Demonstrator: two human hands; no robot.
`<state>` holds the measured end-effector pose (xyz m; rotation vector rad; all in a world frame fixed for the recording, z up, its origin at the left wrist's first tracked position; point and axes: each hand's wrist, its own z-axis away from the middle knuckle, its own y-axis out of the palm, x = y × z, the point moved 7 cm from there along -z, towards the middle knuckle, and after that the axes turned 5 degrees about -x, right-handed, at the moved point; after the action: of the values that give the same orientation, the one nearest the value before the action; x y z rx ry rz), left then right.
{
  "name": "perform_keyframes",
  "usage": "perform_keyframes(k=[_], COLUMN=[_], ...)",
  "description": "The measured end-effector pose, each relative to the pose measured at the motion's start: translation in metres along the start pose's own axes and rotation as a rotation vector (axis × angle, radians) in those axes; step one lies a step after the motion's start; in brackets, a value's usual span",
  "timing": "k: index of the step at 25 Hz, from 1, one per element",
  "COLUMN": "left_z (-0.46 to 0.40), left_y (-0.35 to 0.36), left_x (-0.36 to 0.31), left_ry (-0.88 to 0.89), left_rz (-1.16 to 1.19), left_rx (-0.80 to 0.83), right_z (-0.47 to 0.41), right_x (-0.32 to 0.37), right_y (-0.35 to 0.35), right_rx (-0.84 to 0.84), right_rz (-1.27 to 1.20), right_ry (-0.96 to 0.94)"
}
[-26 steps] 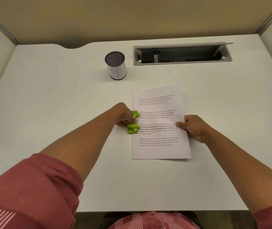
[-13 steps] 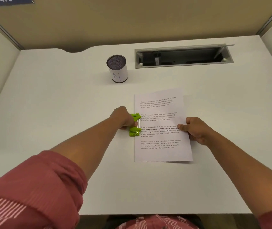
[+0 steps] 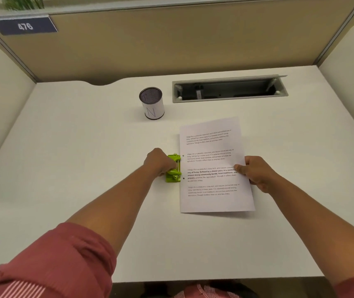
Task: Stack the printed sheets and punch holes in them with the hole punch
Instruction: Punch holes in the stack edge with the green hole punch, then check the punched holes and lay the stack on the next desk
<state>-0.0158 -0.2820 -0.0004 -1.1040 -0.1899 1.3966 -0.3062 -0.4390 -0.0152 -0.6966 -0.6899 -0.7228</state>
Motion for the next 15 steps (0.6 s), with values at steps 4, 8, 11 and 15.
perform_keyframes(k=[4,8,11,15], left_z=[0.0,0.023,0.047,0.073], left_y=[-0.009,-0.013,0.042,0.083], left_x=[0.004,-0.023,-0.048,-0.069], left_ry=[0.005,0.201,0.106,0.05], left_rz=[0.036,0.304,0.666,0.816], left_rx=[-0.066,-0.249,0.28,0.552], right_z=[0.01,0.021,0.031,0.042], right_x=[-0.01,-0.019,-0.02,-0.016], right_y=[-0.029,-0.05,-0.058,-0.068], right_rx=[-0.021,-0.003,0.033,0.028], right_rz=[-0.058,-0.127,-0.166,-0.224], right_ry=[0.01,0.007,-0.012,-0.07])
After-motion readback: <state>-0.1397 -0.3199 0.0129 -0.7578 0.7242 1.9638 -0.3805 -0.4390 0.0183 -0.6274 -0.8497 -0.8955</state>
